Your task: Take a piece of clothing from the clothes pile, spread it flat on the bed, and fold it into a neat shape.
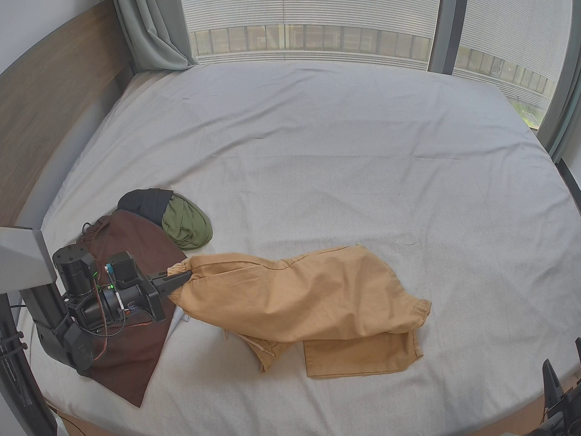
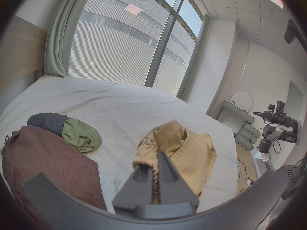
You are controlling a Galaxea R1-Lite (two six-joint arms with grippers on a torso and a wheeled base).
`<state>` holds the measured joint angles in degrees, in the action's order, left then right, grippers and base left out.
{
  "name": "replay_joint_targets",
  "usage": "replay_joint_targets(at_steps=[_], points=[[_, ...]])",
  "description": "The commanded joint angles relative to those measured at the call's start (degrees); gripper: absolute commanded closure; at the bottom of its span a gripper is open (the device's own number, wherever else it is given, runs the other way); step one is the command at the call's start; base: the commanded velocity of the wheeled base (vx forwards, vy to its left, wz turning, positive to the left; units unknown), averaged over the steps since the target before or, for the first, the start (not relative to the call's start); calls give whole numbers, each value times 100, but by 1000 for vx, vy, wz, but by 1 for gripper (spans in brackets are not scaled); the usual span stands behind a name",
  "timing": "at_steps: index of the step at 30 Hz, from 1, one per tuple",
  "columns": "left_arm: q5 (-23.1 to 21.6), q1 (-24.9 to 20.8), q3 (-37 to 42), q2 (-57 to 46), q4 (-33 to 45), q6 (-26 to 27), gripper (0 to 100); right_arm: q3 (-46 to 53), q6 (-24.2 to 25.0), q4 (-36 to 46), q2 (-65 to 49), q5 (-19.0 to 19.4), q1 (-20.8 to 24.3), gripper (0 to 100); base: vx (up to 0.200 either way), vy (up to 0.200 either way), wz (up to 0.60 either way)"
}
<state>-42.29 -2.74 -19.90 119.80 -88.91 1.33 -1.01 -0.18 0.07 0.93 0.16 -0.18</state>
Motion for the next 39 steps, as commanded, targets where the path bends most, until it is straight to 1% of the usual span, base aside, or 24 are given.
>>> replay_joint_targets(at_steps=[1,14,15,17,18,19,20,21,24,26,27,31,35,36,37,38,39], points=[[1,-86,-6,132,-4,-10,100,101,1,1,-93,2,1,0,0,0,0],[28,-148,-41,132,-4,-45,100,101,80,-16,-93,-60,-8,0,0,0,0],[28,-139,-50,123,-4,-54,100,101,80,-78,-93,-60,-8,0,0,0,0],[28,-130,-58,123,-4,-71,100,48,1,-500,-93,-33,-8,0,0,0,0],[28,-130,-50,96,-4,-80,100,-110,-8,-798,-93,-33,-34,0,0,0,0],[28,-130,-50,96,-4,-89,100,-136,-8,-833,-93,-33,-43,0,0,0,0],[28,-148,-58,88,-4,-89,100,-540,-8,-904,171,-16,-70,0,0,0,0],[28,-148,-41,88,-4,-89,100,-699,-8,-895,382,2,-70,0,0,0,0],[37,-148,-14,96,-4,-89,100,-936,18,-904,821,37,-17,0,0,0,0],[37,-130,-32,96,-4,-89,100,-1138,27,-895,1270,125,53,0,0,0,0],[37,-130,-32,96,-4,-89,100,-1164,27,-895,1322,134,62,0,0,0,0],[37,-121,-50,79,-4,-89,100,-1481,97,-895,2069,441,238,0,0,0,0],[37,-95,-50,96,-4,-80,100,-1806,106,-895,2746,766,256,0,0,0,0],[37,-95,-50,96,-4,-80,100,-1824,106,-895,2781,784,256,0,0,0,0],[37,-95,-32,105,-4,-80,100,-1938,106,-930,3063,916,264,0,0,0,0],[37,-95,-32,105,-4,-80,100,-1938,106,-930,3063,916,264,0,0,0,0],[37,-121,-41,114,-4,-80,100,-2114,115,-957,3581,1197,264,0,0,0,0]])
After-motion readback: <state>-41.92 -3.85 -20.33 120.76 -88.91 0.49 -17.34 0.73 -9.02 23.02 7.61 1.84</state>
